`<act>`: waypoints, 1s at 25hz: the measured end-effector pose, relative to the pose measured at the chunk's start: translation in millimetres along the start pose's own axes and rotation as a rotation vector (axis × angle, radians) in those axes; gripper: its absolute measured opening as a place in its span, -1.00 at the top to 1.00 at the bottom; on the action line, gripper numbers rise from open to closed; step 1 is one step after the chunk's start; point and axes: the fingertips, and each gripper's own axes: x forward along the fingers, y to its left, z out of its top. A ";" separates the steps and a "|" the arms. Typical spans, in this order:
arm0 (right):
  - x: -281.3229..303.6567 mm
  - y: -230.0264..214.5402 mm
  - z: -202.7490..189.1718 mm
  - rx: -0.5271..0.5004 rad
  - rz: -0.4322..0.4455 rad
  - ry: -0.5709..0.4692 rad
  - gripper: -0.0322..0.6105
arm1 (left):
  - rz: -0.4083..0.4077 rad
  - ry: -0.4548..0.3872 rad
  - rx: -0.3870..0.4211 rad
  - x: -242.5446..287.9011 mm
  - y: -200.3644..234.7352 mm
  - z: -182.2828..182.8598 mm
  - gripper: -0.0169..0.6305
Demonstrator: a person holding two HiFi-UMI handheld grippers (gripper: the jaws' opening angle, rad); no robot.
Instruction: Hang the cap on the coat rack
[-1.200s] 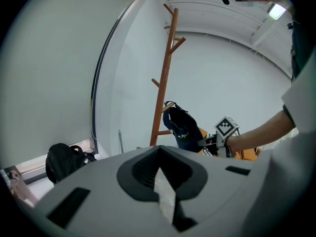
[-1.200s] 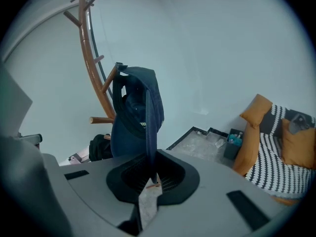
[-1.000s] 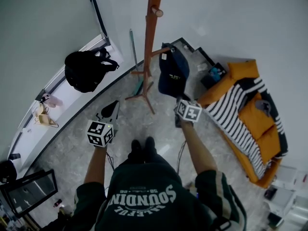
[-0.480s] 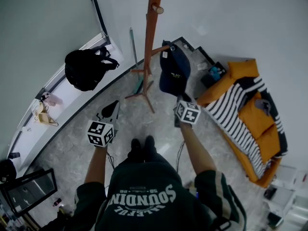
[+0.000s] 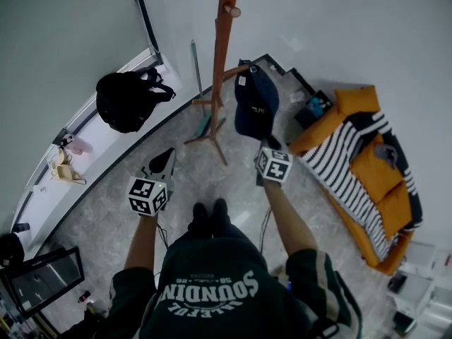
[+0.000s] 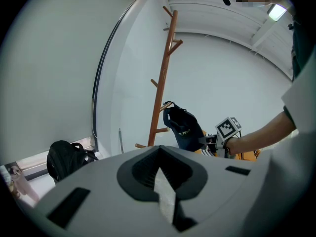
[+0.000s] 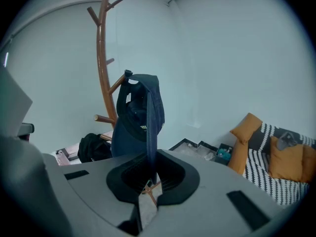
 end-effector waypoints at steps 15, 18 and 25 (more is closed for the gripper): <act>-3.0 8.4 -9.1 -0.034 -0.021 0.008 0.85 | 0.006 0.000 -0.009 -6.7 3.6 -3.0 0.95; -3.7 11.4 -5.1 -0.037 -0.015 -0.002 0.86 | 0.003 0.001 -0.008 -6.5 3.2 -3.7 0.95; -10.3 16.3 14.1 -0.075 -0.027 -0.053 0.86 | 0.002 -0.006 -0.008 -7.0 2.7 -2.6 0.95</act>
